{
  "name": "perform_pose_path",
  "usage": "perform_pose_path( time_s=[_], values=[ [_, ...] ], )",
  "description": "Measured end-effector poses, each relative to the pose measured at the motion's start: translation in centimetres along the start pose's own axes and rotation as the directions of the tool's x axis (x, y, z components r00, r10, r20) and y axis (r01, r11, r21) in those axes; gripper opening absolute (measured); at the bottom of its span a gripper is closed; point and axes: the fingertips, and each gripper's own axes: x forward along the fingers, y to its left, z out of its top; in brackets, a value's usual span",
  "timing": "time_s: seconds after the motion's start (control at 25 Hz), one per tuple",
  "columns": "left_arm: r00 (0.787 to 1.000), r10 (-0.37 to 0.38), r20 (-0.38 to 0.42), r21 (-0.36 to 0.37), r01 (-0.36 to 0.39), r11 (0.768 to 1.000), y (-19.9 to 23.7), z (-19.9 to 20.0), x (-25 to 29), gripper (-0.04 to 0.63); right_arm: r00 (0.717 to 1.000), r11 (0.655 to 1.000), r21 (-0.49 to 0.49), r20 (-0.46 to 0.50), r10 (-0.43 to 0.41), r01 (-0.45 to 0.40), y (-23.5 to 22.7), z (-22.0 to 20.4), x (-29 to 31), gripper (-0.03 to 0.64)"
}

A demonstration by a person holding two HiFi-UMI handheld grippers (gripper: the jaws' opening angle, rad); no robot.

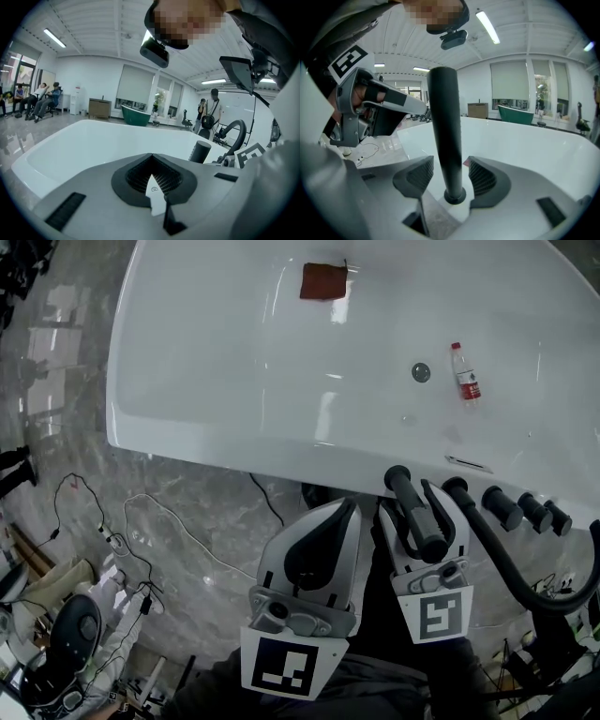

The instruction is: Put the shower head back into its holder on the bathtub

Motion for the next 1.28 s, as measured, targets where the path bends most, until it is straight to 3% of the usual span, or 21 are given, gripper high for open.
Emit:
perform_pose_path(
  time_s=[0.16, 0.28, 0.36, 0.48, 0.6, 1.08, 1.28],
  values=[
    [0.999, 0.009, -0.031, 0.005, -0.009, 1.0, 0.2, -0.3, -0.9, 0.003, 0.999, 1.0, -0.016, 0.04, 0.003, -0.002, 0.3, 1.1, 0.2, 0.222],
    [0.997, 0.051, -0.066, 0.001, -0.051, 0.999, 1.7, -0.5, -2.0, 0.003, 0.996, 0.999, 0.046, 0.092, -0.017, 0.013, 0.9, 2.1, 1.1, 0.222],
    [0.998, 0.064, -0.024, 0.011, -0.064, 0.998, 2.3, 0.6, -1.9, 0.003, 1.0, 0.998, 0.071, 0.008, 0.001, -0.002, 1.6, 1.0, 1.2, 0.222],
    [0.998, 0.043, 0.05, 0.012, -0.043, 0.999, 0.8, 1.9, -0.7, 0.003, 1.0, 1.0, 0.015, -0.013, 0.01, -0.01, 0.8, 0.8, 0.4, 0.222],
    [0.998, 0.027, 0.05, 0.002, -0.027, 1.0, -0.3, 1.6, -0.4, 0.003, 1.0, 1.0, -0.024, 0.01, 0.004, -0.003, 0.0, 1.1, -0.1, 0.222],
    [0.999, 0.023, 0.042, 0.001, -0.023, 1.0, 0.0, 1.7, -1.0, 0.003, 1.0, 0.999, -0.028, 0.004, 0.02, -0.02, 0.8, 1.6, 0.0, 0.222],
    [0.999, 0.042, 0.032, -0.004, -0.042, 0.999, 0.1, 1.3, -1.5, 0.003, 0.998, 0.99, -0.121, -0.007, 0.068, -0.068, 1.2, 1.7, 0.1, 0.222]
  ],
)
